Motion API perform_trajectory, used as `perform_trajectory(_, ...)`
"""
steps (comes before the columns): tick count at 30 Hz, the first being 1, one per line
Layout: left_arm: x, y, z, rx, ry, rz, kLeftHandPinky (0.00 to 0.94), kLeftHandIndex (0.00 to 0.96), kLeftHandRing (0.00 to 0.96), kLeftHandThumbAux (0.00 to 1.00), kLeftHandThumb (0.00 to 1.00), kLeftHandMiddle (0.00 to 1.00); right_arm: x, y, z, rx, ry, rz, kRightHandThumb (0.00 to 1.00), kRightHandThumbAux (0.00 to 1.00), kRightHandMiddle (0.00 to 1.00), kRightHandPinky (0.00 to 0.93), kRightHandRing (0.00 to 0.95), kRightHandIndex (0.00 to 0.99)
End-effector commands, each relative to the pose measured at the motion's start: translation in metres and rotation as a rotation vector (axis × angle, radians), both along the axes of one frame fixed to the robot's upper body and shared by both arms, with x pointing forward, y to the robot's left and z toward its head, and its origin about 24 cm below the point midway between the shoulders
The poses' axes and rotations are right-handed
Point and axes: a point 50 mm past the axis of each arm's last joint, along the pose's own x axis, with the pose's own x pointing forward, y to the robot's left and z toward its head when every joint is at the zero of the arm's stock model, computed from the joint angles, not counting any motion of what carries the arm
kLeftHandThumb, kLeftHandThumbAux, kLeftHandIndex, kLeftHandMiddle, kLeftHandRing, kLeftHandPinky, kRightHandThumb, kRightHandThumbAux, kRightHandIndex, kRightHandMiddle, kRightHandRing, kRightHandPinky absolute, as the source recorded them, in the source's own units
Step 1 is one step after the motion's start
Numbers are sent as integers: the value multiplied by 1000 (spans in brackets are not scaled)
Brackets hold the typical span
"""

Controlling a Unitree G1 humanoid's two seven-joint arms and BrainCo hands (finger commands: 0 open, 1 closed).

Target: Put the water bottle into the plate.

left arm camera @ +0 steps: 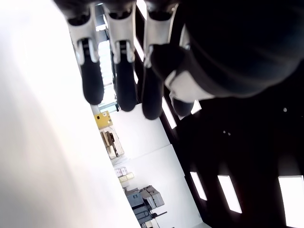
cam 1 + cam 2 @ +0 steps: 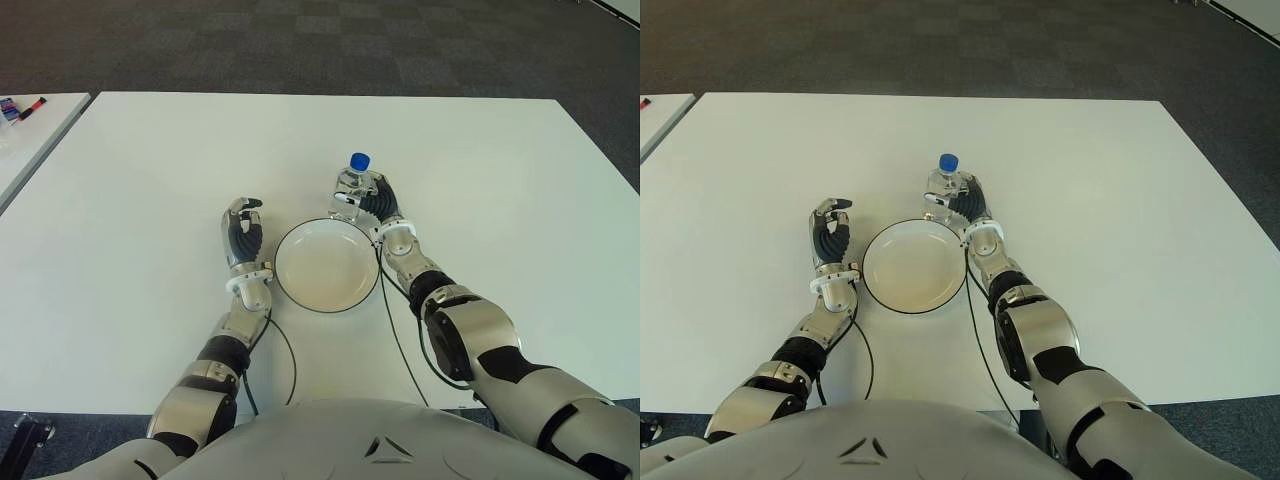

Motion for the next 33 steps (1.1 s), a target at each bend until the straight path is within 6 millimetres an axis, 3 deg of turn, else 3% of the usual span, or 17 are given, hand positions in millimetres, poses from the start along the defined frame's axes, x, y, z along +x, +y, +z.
perform_trajectory(1,-5,2,-7,14,46,-4,404,471,363,673,842,415,-2,-3,-7,-49,38,-15,839,682,510,458,576,382)
perform_trajectory(10,-5,1,-5,10,22,3,416,471,379,671,844,419,-1,-4,-7,-140,39,-7,847,676,521,623,666,399)
perform_trajectory(19,-6,1,-5,2,22,-7,409,470,375,672,844,419,-1,-5,-7,-138,49,-23,851,674,520,644,703,406)
perform_trajectory(22,-5,1,-6,-1,28,-8,405,472,370,672,844,417,1,-5,-8,-75,92,-34,854,673,525,643,727,410)
perform_trajectory(27,-5,1,-5,-7,24,-1,420,470,378,671,845,420,3,-4,-7,55,136,-49,857,673,536,764,798,411)
perform_trajectory(33,-5,1,-5,-2,21,4,425,465,389,670,846,426,2,-3,-8,195,159,-53,858,673,539,827,842,411)
